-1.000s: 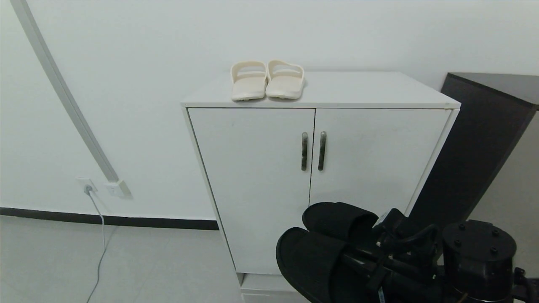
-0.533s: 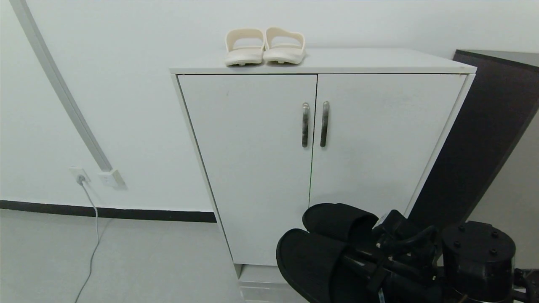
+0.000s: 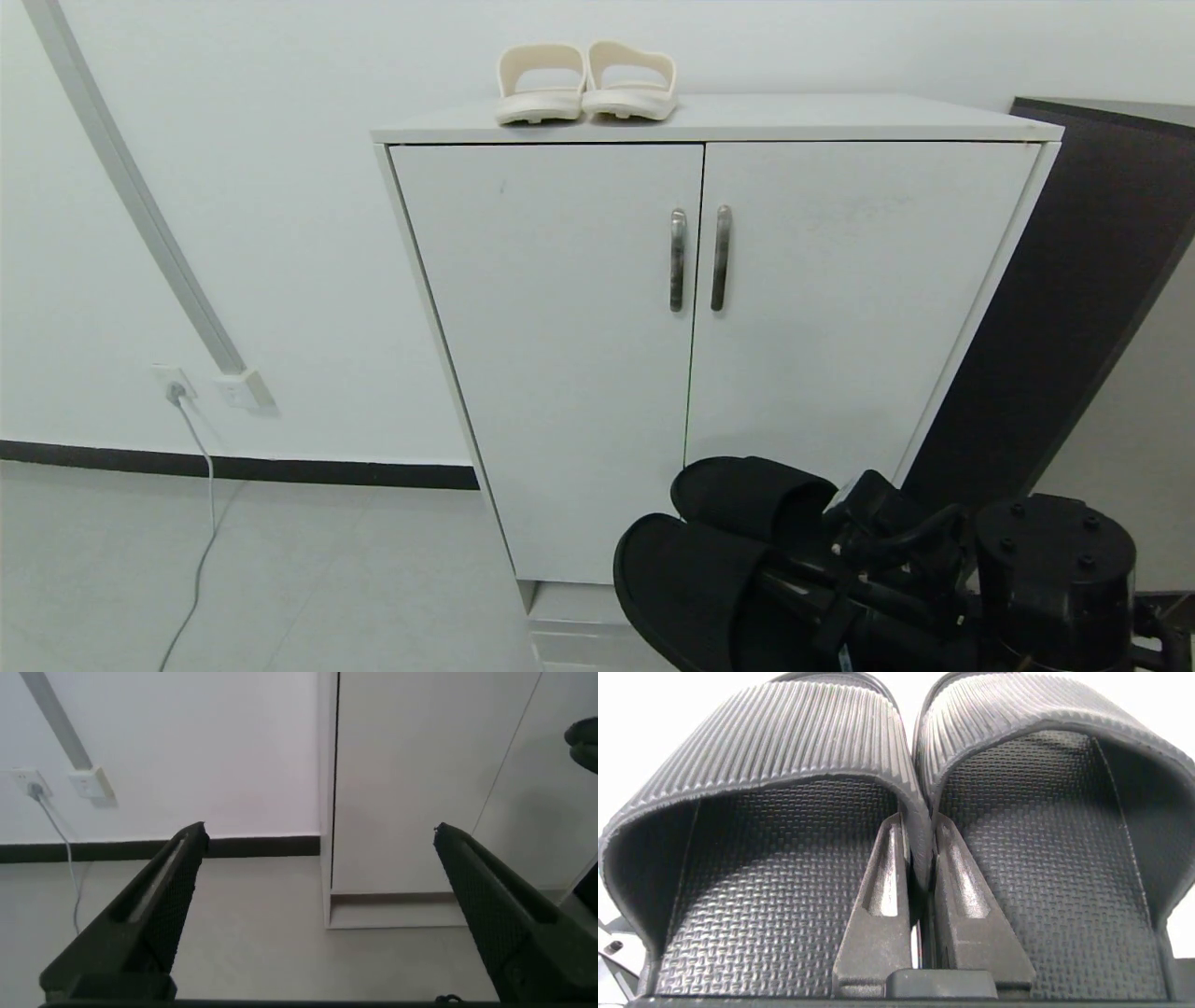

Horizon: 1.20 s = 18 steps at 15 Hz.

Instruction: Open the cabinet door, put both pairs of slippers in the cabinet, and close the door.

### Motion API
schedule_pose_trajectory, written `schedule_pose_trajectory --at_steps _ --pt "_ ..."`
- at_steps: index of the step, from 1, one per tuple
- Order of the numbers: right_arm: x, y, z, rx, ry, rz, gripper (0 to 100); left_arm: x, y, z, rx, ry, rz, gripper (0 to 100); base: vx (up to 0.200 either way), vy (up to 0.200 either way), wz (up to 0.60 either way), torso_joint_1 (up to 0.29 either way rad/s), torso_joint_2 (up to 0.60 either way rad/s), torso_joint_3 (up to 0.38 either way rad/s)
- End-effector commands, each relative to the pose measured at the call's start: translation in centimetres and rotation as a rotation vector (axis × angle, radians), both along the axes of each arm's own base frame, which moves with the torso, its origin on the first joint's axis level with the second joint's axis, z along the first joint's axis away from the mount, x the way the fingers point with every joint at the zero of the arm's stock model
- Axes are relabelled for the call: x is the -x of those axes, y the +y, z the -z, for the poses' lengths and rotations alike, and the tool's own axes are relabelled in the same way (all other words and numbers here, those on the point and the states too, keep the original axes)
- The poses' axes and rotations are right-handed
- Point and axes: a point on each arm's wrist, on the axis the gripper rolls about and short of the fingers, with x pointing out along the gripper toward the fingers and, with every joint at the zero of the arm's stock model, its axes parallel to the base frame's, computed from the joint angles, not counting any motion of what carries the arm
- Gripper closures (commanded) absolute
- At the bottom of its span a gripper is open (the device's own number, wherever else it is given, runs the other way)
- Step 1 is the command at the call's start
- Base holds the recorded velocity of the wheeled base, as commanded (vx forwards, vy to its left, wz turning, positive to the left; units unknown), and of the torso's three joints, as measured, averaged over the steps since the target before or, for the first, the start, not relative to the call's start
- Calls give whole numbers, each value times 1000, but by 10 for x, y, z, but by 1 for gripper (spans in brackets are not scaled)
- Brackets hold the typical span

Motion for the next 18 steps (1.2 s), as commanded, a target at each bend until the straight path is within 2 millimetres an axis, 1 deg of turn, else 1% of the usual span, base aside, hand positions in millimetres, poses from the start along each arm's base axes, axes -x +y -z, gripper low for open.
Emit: schedule_pose_trajectory --at_steps 1,2,3,4,5,6,7,8,9,11,12,14,16,17,18 --pt "1 0 0 1 1 -3 100 -1 0 -1 35 11 -7 0 0 0 0 2 85 71" --pt "1 -1 1 4 1 -4 100 -1 0 -3 31 9 -13 0 0 0 0 0 0 0" --pt "2 -1 1 6 3 -4 100 2 0 -26 37 -44 -11 0 0 0 0 0 0 0" --pt "2 -1 1 5 4 -3 100 2 0 -63 59 -82 -6 0 0 0 0 0 0 0" --pt "2 -1 1 6 3 -4 100 -3 0 -84 69 -74 3 0 0 0 0 0 0 0" --pt "2 -1 1 12 -3 -7 100 -14 -1 -93 69 -23 24 0 0 0 0 0 0 0" --pt "3 -2 2 20 -4 -7 100 -23 -1 -99 70 18 61 0 0 0 0 0 0 0" --pt "3 -3 3 22 -4 -11 100 -27 -2 -103 75 33 88 0 0 0 0 0 0 0" --pt "3 -2 2 19 -5 -12 100 -35 -3 -108 82 66 151 0 0 0 0 0 0 0" --pt "3 -2 2 20 -6 -11 100 -47 -9 -112 90 132 421 0 0 0 0 0 0 0" --pt "3 -3 2 24 -8 -11 100 -52 -12 -114 98 152 527 0 0 0 0 0 0 0" --pt "3 -3 2 30 -13 -17 100 -64 -14 -121 116 191 623 0 0 0 0 0 0 0" --pt "3 -3 2 28 -11 -16 100 -85 -18 -137 119 215 682 0 0 0 0 0 0 0" --pt "3 -3 2 27 -10 -15 100 -100 -23 -143 117 216 730 0 0 0 0 0 0 0" --pt "4 -2 2 25 -9 -16 100 -114 -29 -145 113 217 776 0 0 0 0 0 0 0"
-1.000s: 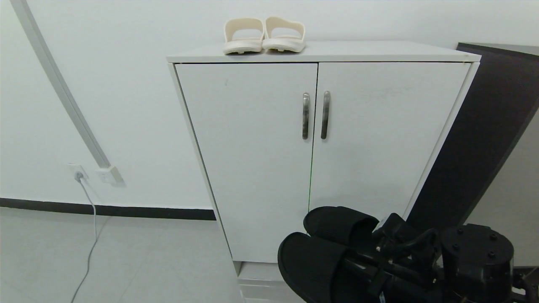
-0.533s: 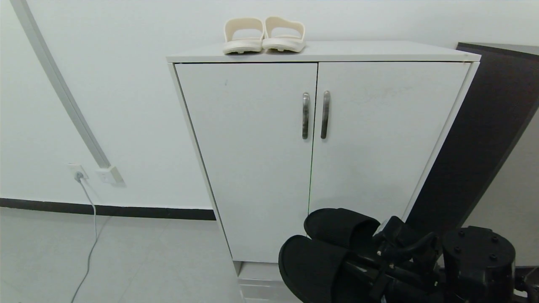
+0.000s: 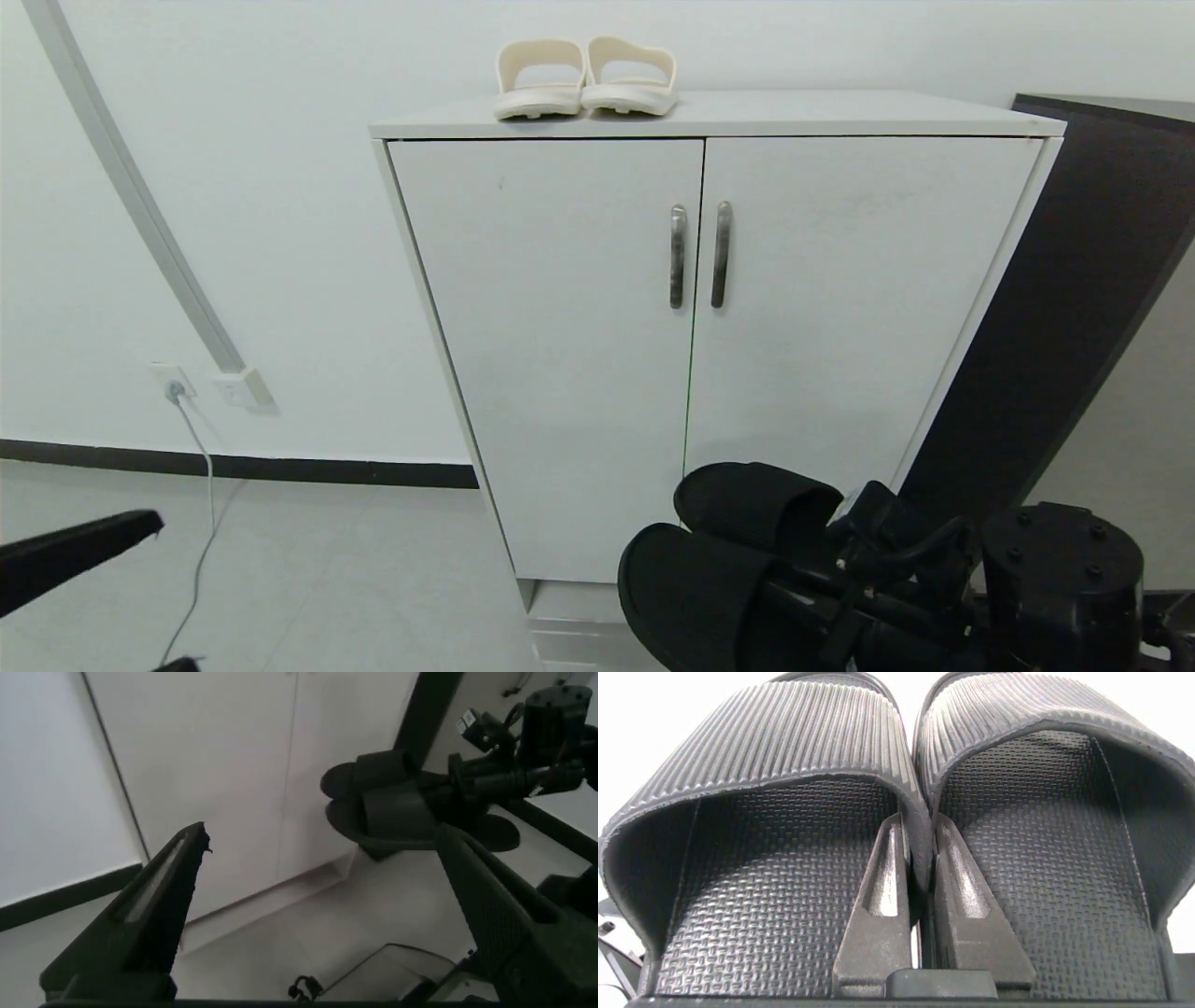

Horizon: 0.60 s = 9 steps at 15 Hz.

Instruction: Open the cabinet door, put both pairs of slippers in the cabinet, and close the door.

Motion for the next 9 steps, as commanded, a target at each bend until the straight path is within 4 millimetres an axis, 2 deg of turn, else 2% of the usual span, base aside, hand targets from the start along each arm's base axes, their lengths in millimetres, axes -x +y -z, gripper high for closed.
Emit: schedule_pose_trajectory --at_steps 1,4,7,9 --pt "0 0 -1 -4 -2 -1 100 -50 -19 -8 -1 48 135 0 0 0 0 0 0 0" --pt "0 0 0 -2 3 0 100 -86 -50 -16 48 59 207 0 0 0 0 0 0 0" --pt "3 -3 0 -4 9 -16 100 -128 -96 -22 75 30 234 0 0 0 0 0 0 0" --pt "6 -4 0 -13 18 -55 100 -147 -121 -32 94 29 279 0 0 0 0 0 0 0"
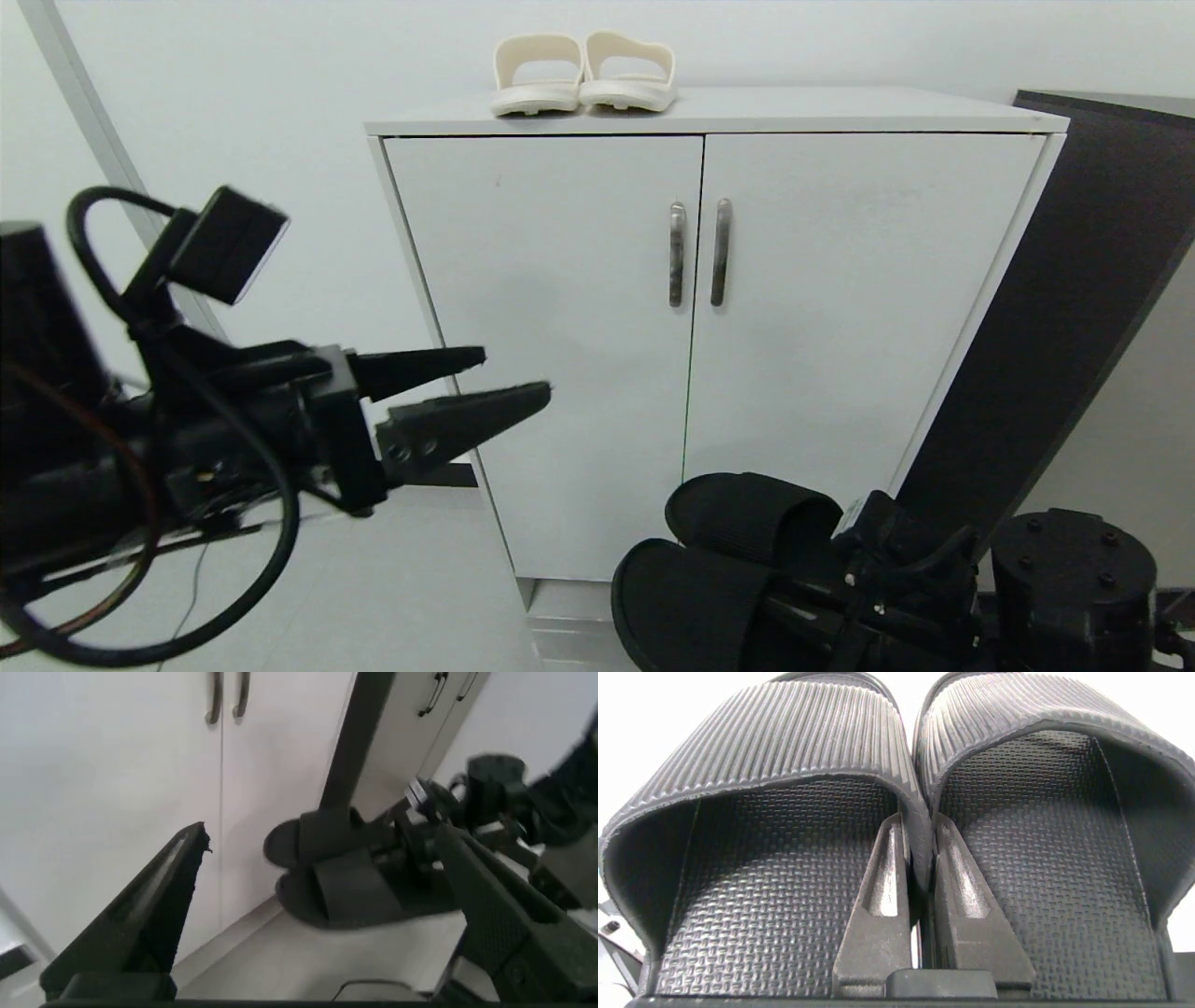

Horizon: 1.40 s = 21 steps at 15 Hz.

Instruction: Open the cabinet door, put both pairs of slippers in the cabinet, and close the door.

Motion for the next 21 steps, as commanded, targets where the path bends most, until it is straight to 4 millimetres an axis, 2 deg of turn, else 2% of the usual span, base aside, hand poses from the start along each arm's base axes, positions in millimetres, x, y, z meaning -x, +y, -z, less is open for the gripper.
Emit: schedule_pose_trajectory --at_steps 1,6,9,12,16,21 --pt "2 -2 -1 -3 -2 -5 100 -37 -49 4 -4 59 92 0 0 0 0 0 0 0" --pt "2 -2 -1 -4 -4 -4 100 -75 -99 -4 34 97 161 0 0 0 0 0 0 0" --pt "1 -2 -1 -4 -4 -1 100 -98 -119 -14 94 131 269 0 0 0 0 0 0 0" --pt "0 -2 0 0 -1 -1 100 -124 -136 -21 136 123 270 0 0 0 0 0 0 0" --pt "0 -1 1 3 0 -2 100 -142 -145 -21 140 123 163 0 0 0 0 0 0 0" --pt "-1 0 2 8 5 -3 100 -155 -142 -32 126 131 99 0 0 0 0 0 0 0"
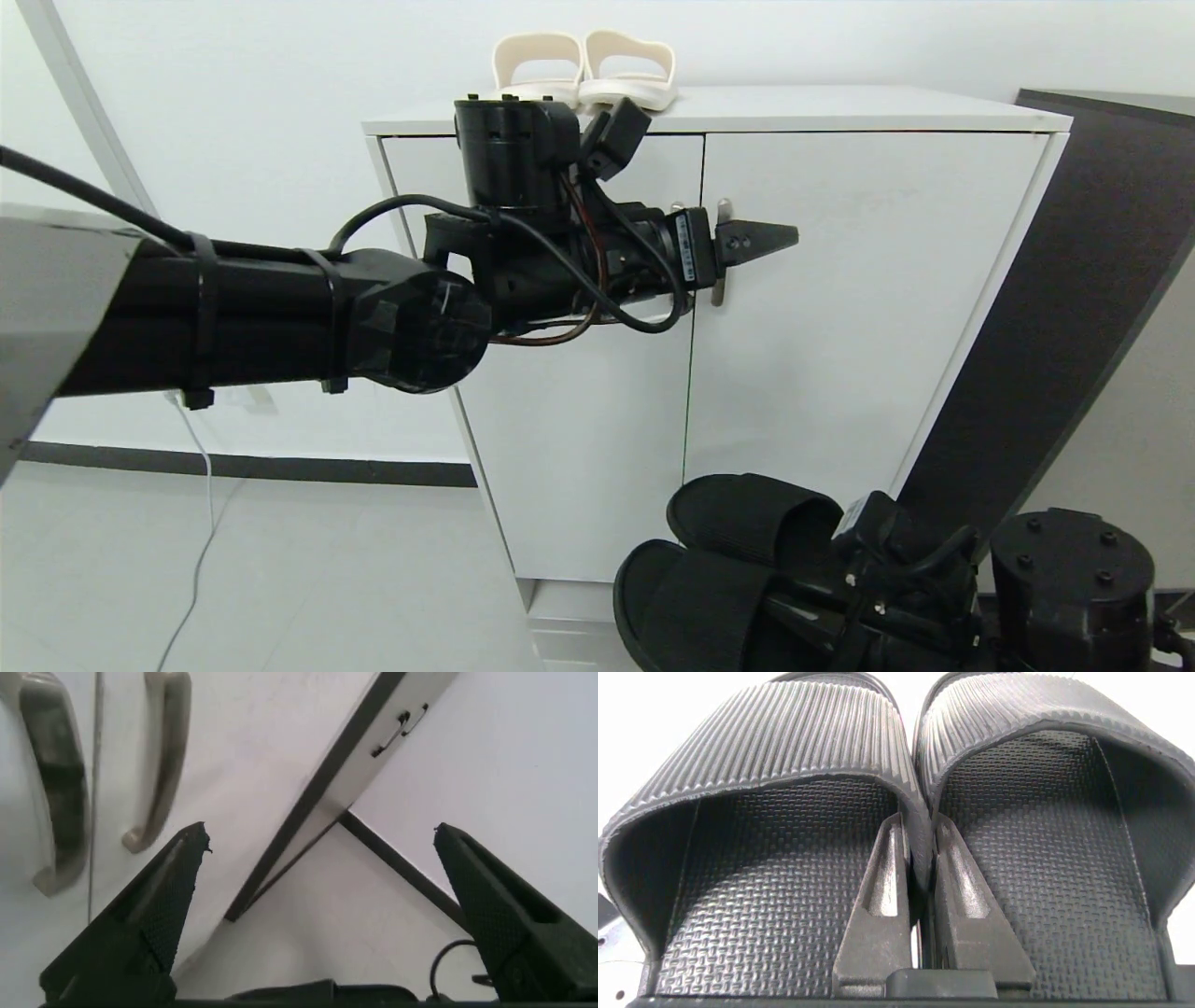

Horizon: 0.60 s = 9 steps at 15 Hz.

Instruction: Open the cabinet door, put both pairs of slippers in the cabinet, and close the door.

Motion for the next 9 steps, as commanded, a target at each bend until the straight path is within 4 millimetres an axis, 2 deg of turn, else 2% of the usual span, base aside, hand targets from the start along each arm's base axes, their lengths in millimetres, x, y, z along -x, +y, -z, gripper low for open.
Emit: schedule_pose_trajectory --at_steps 1,6,9 --pt "0 0 1 4 3 0 100 -12 -1 -1 0 -3 -53 0 0 0 0 0 0 0" --pt "0 0 1 5 2 0 100 -33 -10 5 -5 4 -89 0 0 0 0 0 0 0" --pt "0 0 1 4 1 0 100 -33 -18 4 -14 13 -74 0 0 0 0 0 0 0"
